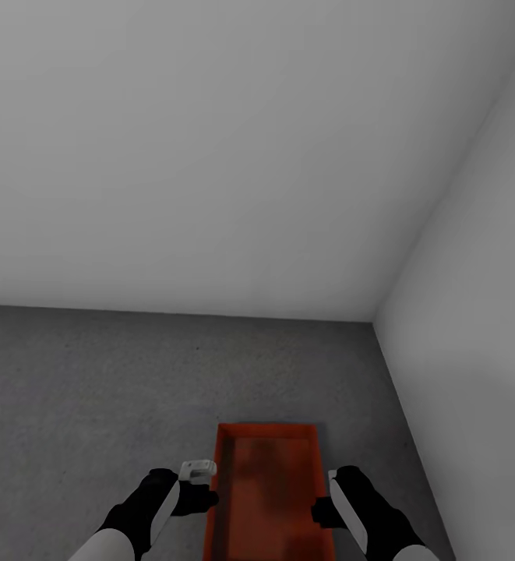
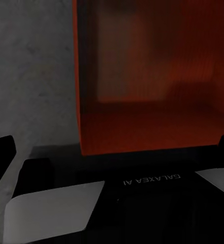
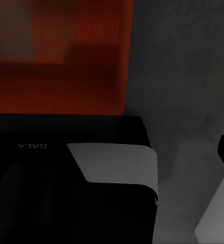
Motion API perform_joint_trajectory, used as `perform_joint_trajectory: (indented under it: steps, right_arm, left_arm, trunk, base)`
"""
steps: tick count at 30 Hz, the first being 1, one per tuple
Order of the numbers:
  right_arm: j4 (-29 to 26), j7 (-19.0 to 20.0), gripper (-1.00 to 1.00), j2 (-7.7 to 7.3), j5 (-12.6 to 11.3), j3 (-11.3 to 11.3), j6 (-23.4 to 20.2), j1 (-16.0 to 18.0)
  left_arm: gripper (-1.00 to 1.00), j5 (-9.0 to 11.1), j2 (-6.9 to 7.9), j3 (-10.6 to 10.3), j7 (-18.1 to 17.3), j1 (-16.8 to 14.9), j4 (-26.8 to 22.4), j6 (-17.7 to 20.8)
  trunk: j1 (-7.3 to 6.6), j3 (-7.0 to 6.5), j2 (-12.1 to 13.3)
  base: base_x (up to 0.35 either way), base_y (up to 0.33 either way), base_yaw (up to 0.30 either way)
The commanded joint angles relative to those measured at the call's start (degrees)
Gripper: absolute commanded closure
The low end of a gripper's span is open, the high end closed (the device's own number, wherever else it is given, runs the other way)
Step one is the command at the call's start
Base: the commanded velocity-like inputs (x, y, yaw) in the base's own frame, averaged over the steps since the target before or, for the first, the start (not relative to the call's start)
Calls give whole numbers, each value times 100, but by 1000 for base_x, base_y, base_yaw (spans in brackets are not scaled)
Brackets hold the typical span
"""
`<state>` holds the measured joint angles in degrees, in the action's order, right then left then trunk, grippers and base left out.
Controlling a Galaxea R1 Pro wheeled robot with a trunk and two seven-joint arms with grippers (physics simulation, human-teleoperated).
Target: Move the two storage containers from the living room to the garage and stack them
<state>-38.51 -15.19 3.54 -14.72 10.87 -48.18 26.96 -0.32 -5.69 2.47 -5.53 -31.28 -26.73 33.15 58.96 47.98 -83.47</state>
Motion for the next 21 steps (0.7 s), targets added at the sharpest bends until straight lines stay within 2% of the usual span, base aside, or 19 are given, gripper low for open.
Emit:
perform_joint_trajectory:
  steps: [1, 21]
  right_arm:
    - [-7, -56, -100, -4, -59, 21, -16, 3]
    - [1, -54, -100, -3, -83, 21, -16, 3]
  left_arm:
    - [-100, -5, -3, 26, -18, -1, -9, 34]
    - [-100, -3, -2, 25, -20, -1, -8, 34]
  trunk:
    - [-23, -14, 39]
    - [-462, -396, 841]
  base:
    - [0, 0, 0]
    - [0, 0, 0]
